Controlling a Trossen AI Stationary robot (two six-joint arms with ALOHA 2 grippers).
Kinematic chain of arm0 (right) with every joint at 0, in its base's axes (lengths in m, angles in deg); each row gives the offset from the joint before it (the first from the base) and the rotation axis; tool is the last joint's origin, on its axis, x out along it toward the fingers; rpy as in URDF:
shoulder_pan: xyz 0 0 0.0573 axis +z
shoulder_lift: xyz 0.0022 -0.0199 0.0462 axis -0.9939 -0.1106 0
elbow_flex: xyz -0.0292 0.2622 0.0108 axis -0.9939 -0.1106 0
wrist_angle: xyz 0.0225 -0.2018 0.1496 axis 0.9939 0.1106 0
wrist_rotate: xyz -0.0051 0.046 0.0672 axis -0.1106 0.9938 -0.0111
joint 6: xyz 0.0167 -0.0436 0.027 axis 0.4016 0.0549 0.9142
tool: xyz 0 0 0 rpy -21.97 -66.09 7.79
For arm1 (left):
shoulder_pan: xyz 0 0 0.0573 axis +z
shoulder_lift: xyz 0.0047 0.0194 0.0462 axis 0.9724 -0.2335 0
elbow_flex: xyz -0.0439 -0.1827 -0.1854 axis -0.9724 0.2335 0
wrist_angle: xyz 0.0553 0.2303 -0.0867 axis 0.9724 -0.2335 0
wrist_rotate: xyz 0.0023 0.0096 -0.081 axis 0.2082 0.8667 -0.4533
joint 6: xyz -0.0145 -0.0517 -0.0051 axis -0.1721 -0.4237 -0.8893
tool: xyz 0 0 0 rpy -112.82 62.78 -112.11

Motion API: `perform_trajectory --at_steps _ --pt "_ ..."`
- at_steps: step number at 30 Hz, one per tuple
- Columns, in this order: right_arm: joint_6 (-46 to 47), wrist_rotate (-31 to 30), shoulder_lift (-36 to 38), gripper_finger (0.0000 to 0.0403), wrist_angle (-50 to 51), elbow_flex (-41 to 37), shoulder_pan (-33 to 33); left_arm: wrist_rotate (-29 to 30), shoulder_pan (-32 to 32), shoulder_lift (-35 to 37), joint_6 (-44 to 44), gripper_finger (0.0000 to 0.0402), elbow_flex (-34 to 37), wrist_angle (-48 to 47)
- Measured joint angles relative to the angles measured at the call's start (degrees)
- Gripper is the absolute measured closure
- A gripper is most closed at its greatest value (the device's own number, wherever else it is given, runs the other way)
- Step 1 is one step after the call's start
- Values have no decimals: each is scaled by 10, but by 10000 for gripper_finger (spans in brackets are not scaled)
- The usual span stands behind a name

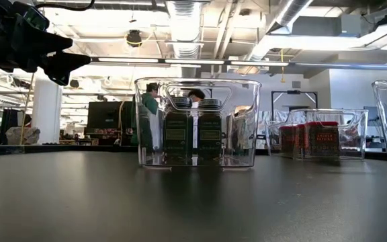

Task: Sort spices by type
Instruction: Put the black seasoning can into the bottom transparent bin

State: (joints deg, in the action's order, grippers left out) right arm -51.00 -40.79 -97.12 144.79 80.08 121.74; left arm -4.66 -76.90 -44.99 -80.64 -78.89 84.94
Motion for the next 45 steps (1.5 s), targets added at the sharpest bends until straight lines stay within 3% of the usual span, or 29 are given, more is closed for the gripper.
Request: perform_trajectory --at_steps 8,17,29,45 --pt "273 -25 142 250 4 -157 117 0 0 0 0 164 0 0" --pt "447 -32 160 250 -12 -272 213 0 0 0 0 164 0 0" --pt "426 -32 158 250 -170 -398 207 0 0 0 0 164 0 0" --pt "341 -14 158 250 -222 -474 161 0 0 0 0 164 0 0"
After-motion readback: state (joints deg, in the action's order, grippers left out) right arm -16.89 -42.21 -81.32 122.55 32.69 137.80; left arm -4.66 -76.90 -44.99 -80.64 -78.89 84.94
